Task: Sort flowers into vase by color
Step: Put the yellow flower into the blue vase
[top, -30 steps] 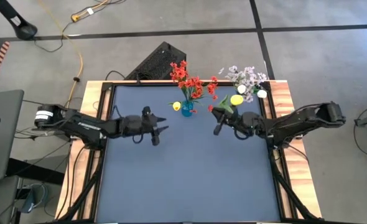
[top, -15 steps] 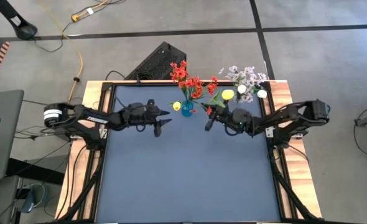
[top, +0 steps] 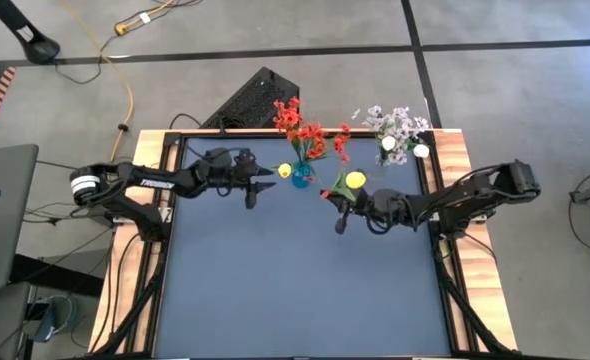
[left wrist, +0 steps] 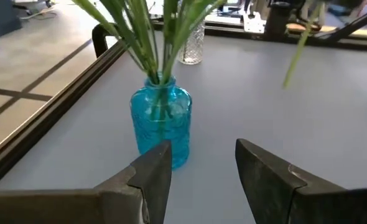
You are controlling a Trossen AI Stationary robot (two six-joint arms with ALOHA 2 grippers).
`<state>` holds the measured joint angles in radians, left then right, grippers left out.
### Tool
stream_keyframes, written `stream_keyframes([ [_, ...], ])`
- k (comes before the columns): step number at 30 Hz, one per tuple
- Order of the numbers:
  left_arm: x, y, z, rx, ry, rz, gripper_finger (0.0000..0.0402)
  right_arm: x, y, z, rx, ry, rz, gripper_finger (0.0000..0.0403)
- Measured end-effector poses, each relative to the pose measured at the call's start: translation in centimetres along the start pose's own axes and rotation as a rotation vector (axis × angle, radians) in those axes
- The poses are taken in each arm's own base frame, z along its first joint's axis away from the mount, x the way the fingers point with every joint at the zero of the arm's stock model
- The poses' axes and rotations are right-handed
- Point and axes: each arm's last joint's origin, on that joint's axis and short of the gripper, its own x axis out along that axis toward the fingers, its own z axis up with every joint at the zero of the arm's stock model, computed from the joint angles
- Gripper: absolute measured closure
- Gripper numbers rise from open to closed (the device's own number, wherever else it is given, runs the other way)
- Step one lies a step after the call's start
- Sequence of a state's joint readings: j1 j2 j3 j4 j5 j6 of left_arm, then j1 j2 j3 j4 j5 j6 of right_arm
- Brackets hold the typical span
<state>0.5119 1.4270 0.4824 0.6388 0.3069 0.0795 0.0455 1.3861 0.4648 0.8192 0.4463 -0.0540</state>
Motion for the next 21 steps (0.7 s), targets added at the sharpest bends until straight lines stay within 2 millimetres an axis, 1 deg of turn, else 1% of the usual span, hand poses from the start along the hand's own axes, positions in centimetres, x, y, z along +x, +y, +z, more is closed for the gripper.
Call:
stream_keyframes([
  [3,-0.3,0.8,0.0,-0.020,-0.012,-0.007,0.0236,0.6,0.4,-0.5,0.002,-0.014,0.011,0.0379],
  [7,-0.5,1.3,0.0,-0.028,-0.013,-0.009,0.0236,2.7,1.4,-0.7,-0.078,0.005,0.049,0.0379],
  [9,-0.5,1.4,0.0,-0.030,-0.014,-0.022,0.0236,3.9,1.8,-0.4,-0.141,0.005,0.013,0.0379],
  [11,-0.6,1.5,-0.1,-0.032,-0.014,-0.027,0.0236,5.0,1.8,-0.1,-0.195,0.014,-0.068,0.0379],
  [15,-0.6,1.6,-0.1,-0.055,-0.008,-0.026,0.0236,6.4,0.5,0.6,-0.226,0.009,-0.140,0.0379],
  [18,-0.6,1.7,-0.2,-0.073,-0.008,-0.027,0.0236,6.8,-1.1,1.0,-0.216,0.008,-0.166,0.0379],
  [21,0.2,2.0,-0.3,-0.105,0.007,-0.017,0.0236,7.2,-2.5,1.2,-0.188,0.020,-0.207,0.0379],
])
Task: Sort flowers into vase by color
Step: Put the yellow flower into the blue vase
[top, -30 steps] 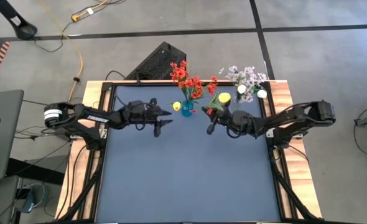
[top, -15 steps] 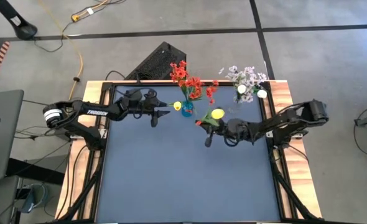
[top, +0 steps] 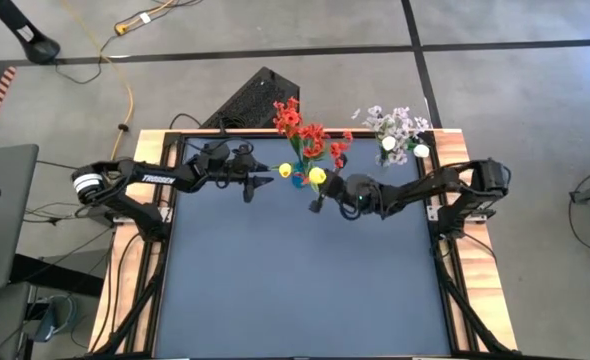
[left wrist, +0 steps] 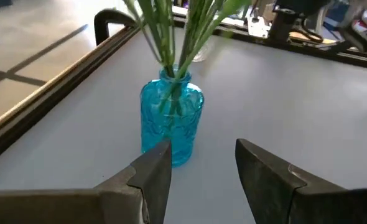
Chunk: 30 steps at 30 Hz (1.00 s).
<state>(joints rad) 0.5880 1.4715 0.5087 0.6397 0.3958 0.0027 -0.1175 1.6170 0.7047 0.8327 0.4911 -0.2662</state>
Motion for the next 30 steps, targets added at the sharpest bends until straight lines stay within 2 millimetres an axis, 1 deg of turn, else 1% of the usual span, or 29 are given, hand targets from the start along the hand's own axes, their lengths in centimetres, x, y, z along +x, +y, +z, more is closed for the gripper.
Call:
stream_keyframes([
  [3,1.5,0.6,-0.3,-0.016,0.028,-0.003,0.0236,0.5,-0.8,0.2,0.009,-0.011,-0.024,0.0379],
  [7,3.7,1.3,-0.8,-0.040,0.072,-0.032,0.0236,1.0,-1.2,0.4,0.008,-0.009,-0.026,0.0379],
  [11,5.1,1.8,-0.7,-0.048,0.076,-0.065,0.0236,1.4,-1.5,0.3,0.003,0.021,-0.032,0.0379],
  [14,5.6,2.0,-0.1,-0.033,0.061,-0.064,0.0236,1.6,-1.9,0.3,0.014,0.020,-0.043,0.0379],
  [17,5.8,2.1,0.3,-0.012,0.051,-0.063,0.0236,1.8,-2.3,0.1,0.036,0.030,-0.051,0.0379],
  [21,5.9,2.2,0.8,0.008,0.040,-0.050,0.0236,2.3,-3.0,-0.5,0.084,0.039,0.004,0.0379],
  [23,6.0,2.2,0.8,0.027,0.046,-0.033,0.0236,2.5,-3.0,-0.9,0.106,0.050,0.034,0.0379],
  [26,6.0,2.3,0.8,0.039,0.048,-0.017,0.0236,3.3,-3.2,-1.2,0.117,0.087,0.029,0.0379],
  [30,6.0,2.3,0.8,0.045,0.051,-0.016,0.0236,4.3,-2.9,-1.7,0.106,0.125,0.068,0.0379],
])
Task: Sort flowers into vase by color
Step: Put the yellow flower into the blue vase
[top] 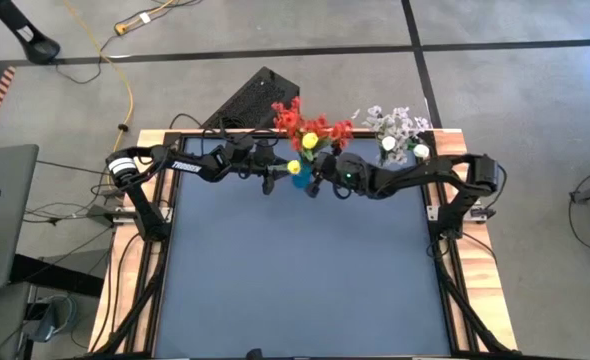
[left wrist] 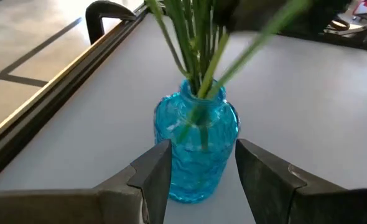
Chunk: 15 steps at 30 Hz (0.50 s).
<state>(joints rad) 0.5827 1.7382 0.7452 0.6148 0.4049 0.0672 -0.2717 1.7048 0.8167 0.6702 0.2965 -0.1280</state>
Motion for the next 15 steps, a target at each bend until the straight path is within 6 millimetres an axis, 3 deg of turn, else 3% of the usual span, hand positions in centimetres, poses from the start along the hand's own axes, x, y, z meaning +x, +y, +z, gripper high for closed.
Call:
stream_keyframes([
  [8,0.0,0.0,0.0,0.001,0.000,0.000,0.0236,2.2,1.0,0.1,-0.017,0.049,0.055,0.0379],
  [15,0.0,0.0,-0.1,0.014,0.005,0.000,0.0236,2.3,1.2,0.2,0.009,0.096,0.062,0.0378],
])
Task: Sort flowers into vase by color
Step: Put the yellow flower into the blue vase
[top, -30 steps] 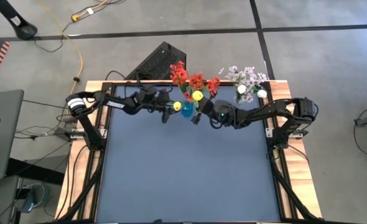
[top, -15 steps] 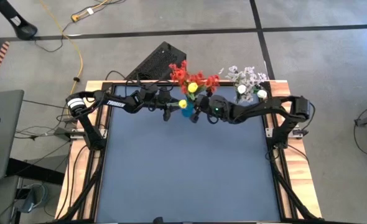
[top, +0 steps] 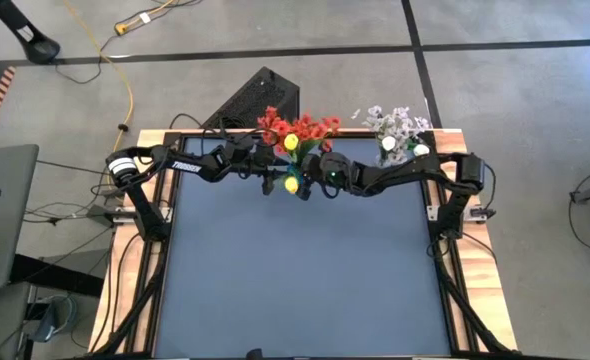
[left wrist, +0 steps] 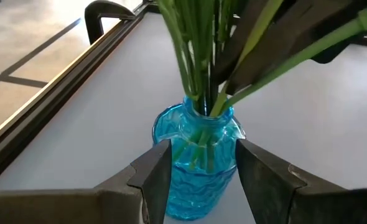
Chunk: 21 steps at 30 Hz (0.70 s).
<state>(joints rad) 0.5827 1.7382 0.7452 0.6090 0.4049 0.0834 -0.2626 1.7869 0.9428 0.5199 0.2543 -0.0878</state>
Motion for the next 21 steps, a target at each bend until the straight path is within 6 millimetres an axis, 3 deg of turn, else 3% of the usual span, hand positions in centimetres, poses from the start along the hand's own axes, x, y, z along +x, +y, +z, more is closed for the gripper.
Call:
stream_keyframes([
  [5,0.00,-0.01,-0.09,0.006,0.009,-0.001,0.0236,0.00,-0.02,-0.05,0.007,0.008,-0.002,0.0362],
  [21,-0.01,-0.01,-0.25,-0.001,0.025,-0.002,0.0236,-0.30,-0.39,0.14,0.012,0.025,-0.011,0.0249],
])
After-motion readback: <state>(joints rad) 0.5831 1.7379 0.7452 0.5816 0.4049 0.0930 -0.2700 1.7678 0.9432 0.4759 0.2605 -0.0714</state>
